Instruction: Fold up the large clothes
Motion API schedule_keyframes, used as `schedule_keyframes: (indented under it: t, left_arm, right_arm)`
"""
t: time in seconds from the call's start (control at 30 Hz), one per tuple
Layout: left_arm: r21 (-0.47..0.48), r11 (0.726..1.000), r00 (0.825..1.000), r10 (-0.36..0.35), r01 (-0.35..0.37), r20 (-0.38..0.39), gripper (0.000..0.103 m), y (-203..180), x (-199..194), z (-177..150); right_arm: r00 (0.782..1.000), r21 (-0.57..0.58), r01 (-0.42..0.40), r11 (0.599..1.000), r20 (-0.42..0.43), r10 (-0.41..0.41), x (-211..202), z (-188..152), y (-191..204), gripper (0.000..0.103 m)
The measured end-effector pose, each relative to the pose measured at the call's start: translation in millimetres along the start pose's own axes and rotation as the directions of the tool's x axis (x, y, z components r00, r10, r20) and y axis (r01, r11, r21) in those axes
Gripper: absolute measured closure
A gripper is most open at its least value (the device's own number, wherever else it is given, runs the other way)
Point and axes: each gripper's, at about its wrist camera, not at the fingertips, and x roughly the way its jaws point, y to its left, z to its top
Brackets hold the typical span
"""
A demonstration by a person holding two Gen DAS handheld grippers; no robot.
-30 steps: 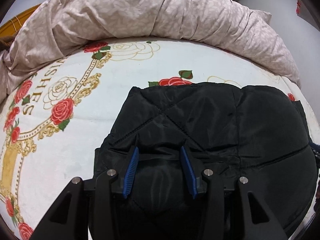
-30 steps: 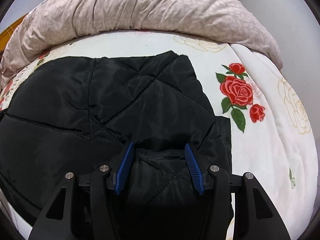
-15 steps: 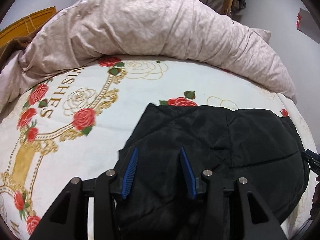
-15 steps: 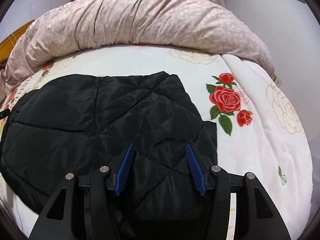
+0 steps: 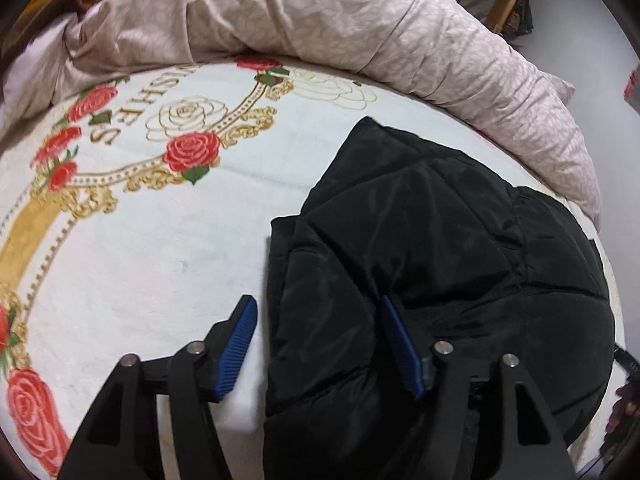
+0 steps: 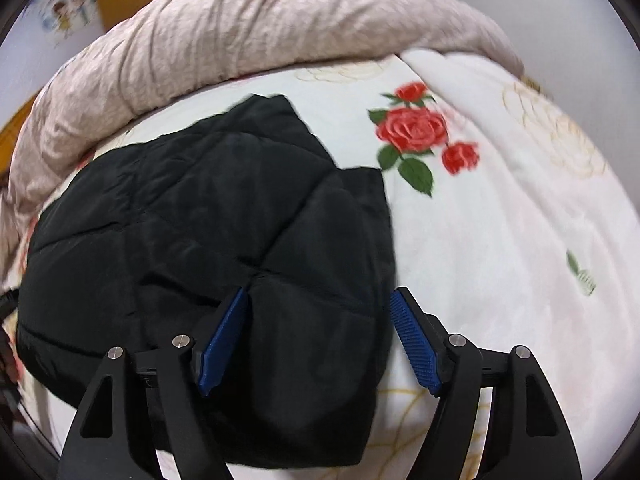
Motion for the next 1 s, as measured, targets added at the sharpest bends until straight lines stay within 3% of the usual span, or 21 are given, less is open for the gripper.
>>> schedule_keyframes:
  t: [0.23, 0.5, 0.63, 0.93, 0.97, 1.0]
  left_arm:
    - [-0.088, 0.992, 0.995, -0.095, 0.090, -0.044, 0.021, 11.7, 23.3, 3.8]
    - [-0.168, 0.970, 0.981, -0.186, 0.174, -0.053, 0.019, 22.3, 31.9, -1.9]
    - [-0.173, 0.965, 0.978, -0.206, 0.196, -0.041, 0.019, 23.9, 31.5, -9.1]
    - [-0.119, 0.970, 0.972, -0.222, 0.212, -0.073, 0.016, 8.8, 51.4, 10.0]
    - [-0.112, 0.971, 0.973, -0.220, 0.211, -0.073, 0.016, 7.4, 51.2, 10.1]
    - [-0.110, 0.970, 0.972, -0.223, 0.215, -0.072, 0.019, 6.6, 50.8, 9.9]
  right_arm:
    - [0.988, 0.118, -0.143, 0.983, -0.050, 0.149, 33.5, 4.9, -24.6, 0.023]
    - [0.968, 0.152, -0.219, 0.964, -0.087, 0.234, 48.1, 6.0, -29.6, 0.019]
    - [0.960, 0.156, -0.252, 0.955, -0.086, 0.267, 49.4, 1.2, -33.7, 0.019]
    - [0.936, 0.124, -0.323, 0.938, -0.103, 0.336, 73.6, 25.9, -32.2, 0.018]
    - [0.934, 0.123, -0.329, 0.937, -0.106, 0.341, 73.6, 26.2, -28.7, 0.021]
    - [0.923, 0.128, -0.356, 0.926, -0.107, 0.370, 73.4, 25.7, -28.2, 0.033]
